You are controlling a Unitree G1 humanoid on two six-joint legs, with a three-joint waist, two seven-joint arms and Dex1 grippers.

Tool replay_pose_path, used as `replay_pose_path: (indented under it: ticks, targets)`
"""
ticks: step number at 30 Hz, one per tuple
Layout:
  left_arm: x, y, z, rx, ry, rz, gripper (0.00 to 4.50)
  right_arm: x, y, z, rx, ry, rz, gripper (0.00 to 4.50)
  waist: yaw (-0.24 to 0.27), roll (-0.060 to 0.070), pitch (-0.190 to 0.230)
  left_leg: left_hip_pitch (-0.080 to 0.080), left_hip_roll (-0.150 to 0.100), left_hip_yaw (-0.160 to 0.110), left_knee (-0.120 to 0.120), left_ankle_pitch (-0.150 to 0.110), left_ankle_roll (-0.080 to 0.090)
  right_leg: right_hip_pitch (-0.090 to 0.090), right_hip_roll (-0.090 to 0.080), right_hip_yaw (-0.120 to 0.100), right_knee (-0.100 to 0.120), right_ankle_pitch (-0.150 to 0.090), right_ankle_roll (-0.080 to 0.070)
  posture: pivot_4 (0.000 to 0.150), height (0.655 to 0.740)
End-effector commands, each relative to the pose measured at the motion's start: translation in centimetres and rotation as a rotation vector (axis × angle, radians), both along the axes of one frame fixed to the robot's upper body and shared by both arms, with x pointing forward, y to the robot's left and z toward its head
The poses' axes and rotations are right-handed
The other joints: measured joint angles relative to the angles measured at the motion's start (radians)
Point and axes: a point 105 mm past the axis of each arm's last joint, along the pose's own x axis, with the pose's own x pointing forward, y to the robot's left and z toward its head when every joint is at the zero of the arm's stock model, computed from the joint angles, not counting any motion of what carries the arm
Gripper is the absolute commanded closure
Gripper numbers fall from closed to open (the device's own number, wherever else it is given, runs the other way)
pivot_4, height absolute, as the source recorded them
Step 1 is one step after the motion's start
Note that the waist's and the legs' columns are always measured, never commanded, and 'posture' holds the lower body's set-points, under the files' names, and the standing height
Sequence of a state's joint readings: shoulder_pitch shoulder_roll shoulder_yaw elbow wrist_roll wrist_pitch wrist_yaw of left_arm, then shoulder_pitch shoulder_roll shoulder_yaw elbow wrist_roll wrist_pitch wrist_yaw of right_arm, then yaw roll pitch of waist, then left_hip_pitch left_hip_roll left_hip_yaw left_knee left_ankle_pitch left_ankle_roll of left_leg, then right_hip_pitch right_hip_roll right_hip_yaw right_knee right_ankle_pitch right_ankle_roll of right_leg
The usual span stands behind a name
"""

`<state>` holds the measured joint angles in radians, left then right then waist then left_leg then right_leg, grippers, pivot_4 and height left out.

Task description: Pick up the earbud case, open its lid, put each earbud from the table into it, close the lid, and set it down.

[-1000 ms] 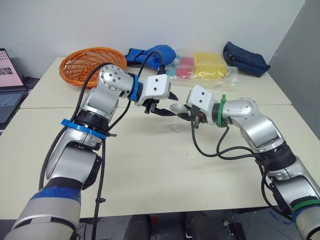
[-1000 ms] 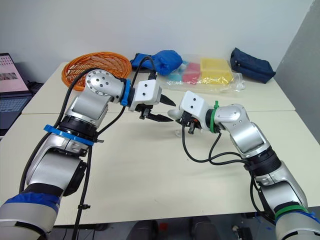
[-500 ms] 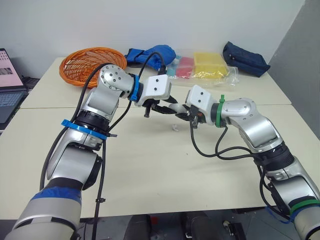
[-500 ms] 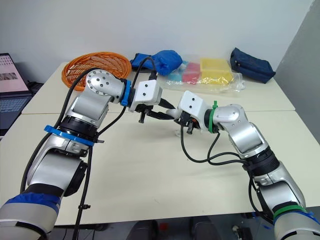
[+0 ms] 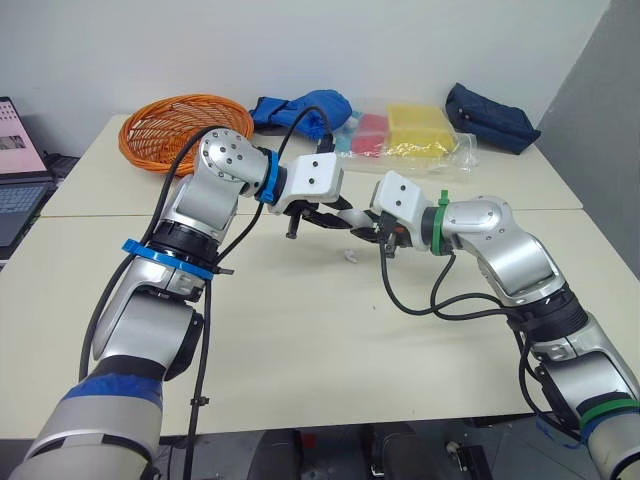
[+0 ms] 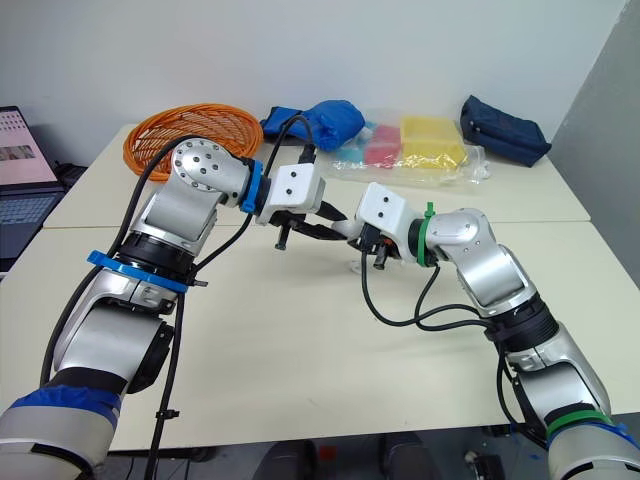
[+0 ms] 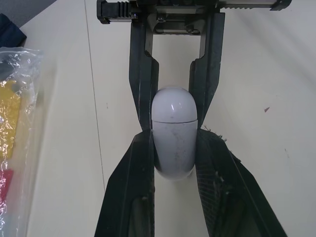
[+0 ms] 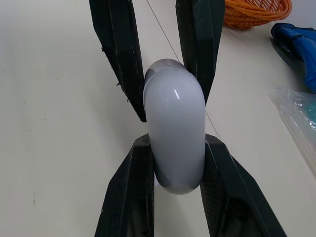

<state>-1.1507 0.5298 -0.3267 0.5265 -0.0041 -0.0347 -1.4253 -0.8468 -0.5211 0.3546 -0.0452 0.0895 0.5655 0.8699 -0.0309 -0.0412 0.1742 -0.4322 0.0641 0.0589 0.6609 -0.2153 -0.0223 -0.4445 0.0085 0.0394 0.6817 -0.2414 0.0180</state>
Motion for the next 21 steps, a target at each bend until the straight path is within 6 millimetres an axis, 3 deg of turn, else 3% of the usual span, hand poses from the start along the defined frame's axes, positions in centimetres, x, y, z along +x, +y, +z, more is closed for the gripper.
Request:
replay_pose_path:
  ticks: [1, 2, 8, 19, 21]
  targets:
    - [0.01, -0.12, 1.25, -0.041, -0.040, 0.001, 3.74, -0.27, 0.28, 2.62, 0.025, -0.096, 0.019, 3.67, 0.000, 0.000, 0.000, 0.000, 0.000, 0.000, 0.000, 0.000, 0.000, 0.000, 0.000, 0.000, 0.000, 0.000, 0.000, 0.150, 0.7400]
    - [-0.04, -0.11, 1.22, -0.040, -0.039, -0.003, 3.74, -0.29, 0.32, 2.64, 0.027, -0.096, 0.020, 3.67, 0.000, 0.000, 0.000, 0.000, 0.000, 0.000, 0.000, 0.000, 0.000, 0.000, 0.000, 0.000, 0.000, 0.000, 0.000, 0.150, 0.7400]
    - [0.04, -0.18, 1.25, -0.045, -0.044, -0.002, 1.85, -0.31, 0.40, 2.71, 0.027, -0.096, 0.024, 3.67, 0.000, 0.000, 0.000, 0.000, 0.000, 0.000, 0.000, 0.000, 0.000, 0.000, 0.000, 0.000, 0.000, 0.000, 0.000, 0.150, 0.7400]
    - [0.26, -0.15, 1.13, -0.040, -0.040, 0.017, 1.85, -0.31, 0.39, 2.70, 0.023, -0.096, 0.025, 3.67, 0.000, 0.000, 0.000, 0.000, 0.000, 0.000, 0.000, 0.000, 0.000, 0.000, 0.000, 0.000, 0.000, 0.000, 0.000, 0.150, 0.7400]
    - [0.17, -0.29, 1.26, -0.048, -0.036, 0.016, 2.21, -0.34, 0.38, 2.77, 0.023, -0.099, 0.025, 3.67, 0.000, 0.000, 0.000, 0.000, 0.000, 0.000, 0.000, 0.000, 0.000, 0.000, 0.000, 0.000, 0.000, 0.000, 0.000, 0.150, 0.7400]
